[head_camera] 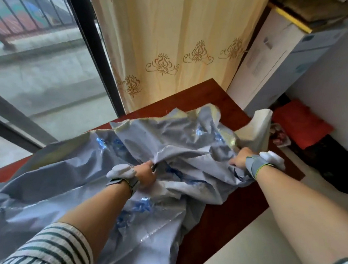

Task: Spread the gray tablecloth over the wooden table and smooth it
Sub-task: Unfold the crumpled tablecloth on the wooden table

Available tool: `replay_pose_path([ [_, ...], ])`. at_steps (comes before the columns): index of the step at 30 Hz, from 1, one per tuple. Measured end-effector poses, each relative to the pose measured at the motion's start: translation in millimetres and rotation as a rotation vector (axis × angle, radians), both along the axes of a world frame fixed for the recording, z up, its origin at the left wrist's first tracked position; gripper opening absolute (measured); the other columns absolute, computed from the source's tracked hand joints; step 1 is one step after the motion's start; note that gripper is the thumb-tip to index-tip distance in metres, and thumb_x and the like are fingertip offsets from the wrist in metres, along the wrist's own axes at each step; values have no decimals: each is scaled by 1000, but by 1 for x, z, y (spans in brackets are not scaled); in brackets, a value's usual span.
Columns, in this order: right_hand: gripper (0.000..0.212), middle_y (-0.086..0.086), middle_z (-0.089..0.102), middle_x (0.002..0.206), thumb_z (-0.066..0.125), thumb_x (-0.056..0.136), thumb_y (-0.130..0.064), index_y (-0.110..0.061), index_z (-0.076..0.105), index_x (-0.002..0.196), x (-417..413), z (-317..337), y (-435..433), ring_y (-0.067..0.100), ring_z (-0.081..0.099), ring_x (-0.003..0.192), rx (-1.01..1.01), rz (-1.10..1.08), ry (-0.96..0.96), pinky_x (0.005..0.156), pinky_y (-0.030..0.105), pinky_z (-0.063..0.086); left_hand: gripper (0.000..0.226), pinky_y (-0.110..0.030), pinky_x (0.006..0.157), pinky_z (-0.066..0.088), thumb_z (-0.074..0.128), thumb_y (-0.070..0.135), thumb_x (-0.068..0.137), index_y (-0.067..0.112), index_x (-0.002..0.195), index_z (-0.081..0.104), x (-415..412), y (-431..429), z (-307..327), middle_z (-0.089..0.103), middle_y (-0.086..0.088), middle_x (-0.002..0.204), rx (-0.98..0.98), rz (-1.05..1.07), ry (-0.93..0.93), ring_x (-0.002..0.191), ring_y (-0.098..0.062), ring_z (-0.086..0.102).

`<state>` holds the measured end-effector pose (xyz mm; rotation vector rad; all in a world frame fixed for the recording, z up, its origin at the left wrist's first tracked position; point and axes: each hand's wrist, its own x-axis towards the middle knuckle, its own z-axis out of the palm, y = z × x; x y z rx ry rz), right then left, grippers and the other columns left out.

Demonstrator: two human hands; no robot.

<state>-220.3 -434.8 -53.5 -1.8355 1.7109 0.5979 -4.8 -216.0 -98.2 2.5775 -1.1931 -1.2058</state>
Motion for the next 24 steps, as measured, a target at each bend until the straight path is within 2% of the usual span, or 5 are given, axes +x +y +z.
replay_pose_path([
  [4,109,18,37,148,77,74,-49,-4,15,152,12,14,-12,35,45,129,39,-108,-139,91,35,43,30,-36,92,48,50,25,91,11,114,64,6,-6,2,66,-14,120,40,16,-24,107,-33,62],
  [7,103,18,36,150,75,75,-49,-13,17,152,34,24,-31,37,38,135,-210,-65,-315,103,41,37,21,-36,76,49,47,17,90,6,93,66,21,-22,11,68,-18,105,-114,215,-180,91,-36,63],
  [15,114,19,33,152,78,72,-51,2,14,150,88,-8,-62,34,38,137,72,34,-239,106,39,36,70,-45,97,45,61,56,83,19,138,38,26,-81,3,52,-14,133,-189,515,-74,117,-37,54],
  [20,39,10,64,86,75,81,-26,-3,58,107,82,-26,-109,25,62,80,208,283,-45,58,27,45,47,-37,90,52,71,37,72,14,111,58,4,-115,-1,66,-9,111,109,310,-48,102,-30,63],
  [24,16,11,50,73,52,96,-16,-7,55,82,93,-16,-174,28,51,70,-18,263,-134,63,31,37,16,-37,82,52,55,15,87,7,95,67,11,-145,4,69,-15,104,108,281,-168,95,-32,65],
])
